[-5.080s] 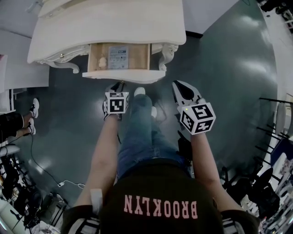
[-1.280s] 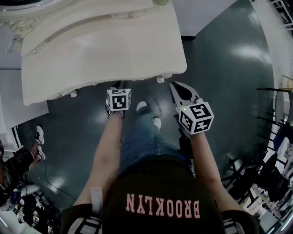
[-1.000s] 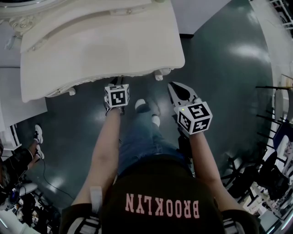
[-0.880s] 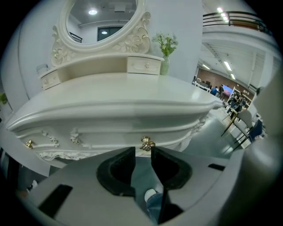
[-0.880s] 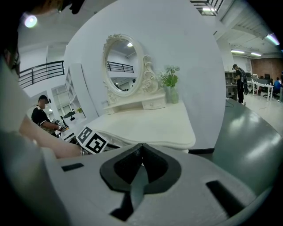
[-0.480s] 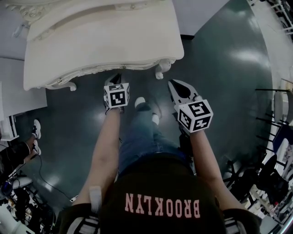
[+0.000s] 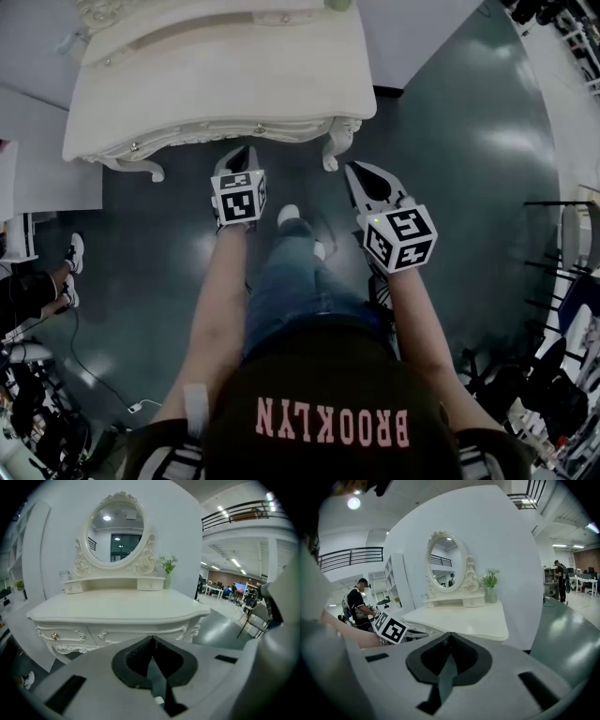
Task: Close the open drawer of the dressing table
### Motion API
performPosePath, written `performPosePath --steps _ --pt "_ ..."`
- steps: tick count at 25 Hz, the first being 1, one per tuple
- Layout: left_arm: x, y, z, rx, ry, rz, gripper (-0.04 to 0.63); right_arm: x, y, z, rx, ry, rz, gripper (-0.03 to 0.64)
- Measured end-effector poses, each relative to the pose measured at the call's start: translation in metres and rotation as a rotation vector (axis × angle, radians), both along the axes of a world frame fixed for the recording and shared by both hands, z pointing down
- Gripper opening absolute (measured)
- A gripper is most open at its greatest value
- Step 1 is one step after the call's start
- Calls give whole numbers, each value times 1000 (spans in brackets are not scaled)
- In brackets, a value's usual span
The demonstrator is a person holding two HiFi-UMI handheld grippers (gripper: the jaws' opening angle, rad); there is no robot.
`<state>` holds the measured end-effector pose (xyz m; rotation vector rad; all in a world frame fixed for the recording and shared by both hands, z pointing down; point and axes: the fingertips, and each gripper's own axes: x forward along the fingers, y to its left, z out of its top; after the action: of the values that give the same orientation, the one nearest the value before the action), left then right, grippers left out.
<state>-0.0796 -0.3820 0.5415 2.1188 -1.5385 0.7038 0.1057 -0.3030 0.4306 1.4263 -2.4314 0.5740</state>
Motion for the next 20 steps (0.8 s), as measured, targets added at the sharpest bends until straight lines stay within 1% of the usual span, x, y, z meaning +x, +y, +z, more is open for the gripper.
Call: performPosePath --steps 4,10,15,20 --pt "1 9 -22 59 27 -37 6 4 11 -6 34 5 -10 -5" --pt "6 18 -66 159 44 -33 5 12 11 -33 103 -2 6 -5" --pt "10 13 -106 236 64 2 6 16 1 -59 174 -1 46 -5" --pt "9 11 -147 308 73 52 6 8 -5 -80 228 20 49 -5"
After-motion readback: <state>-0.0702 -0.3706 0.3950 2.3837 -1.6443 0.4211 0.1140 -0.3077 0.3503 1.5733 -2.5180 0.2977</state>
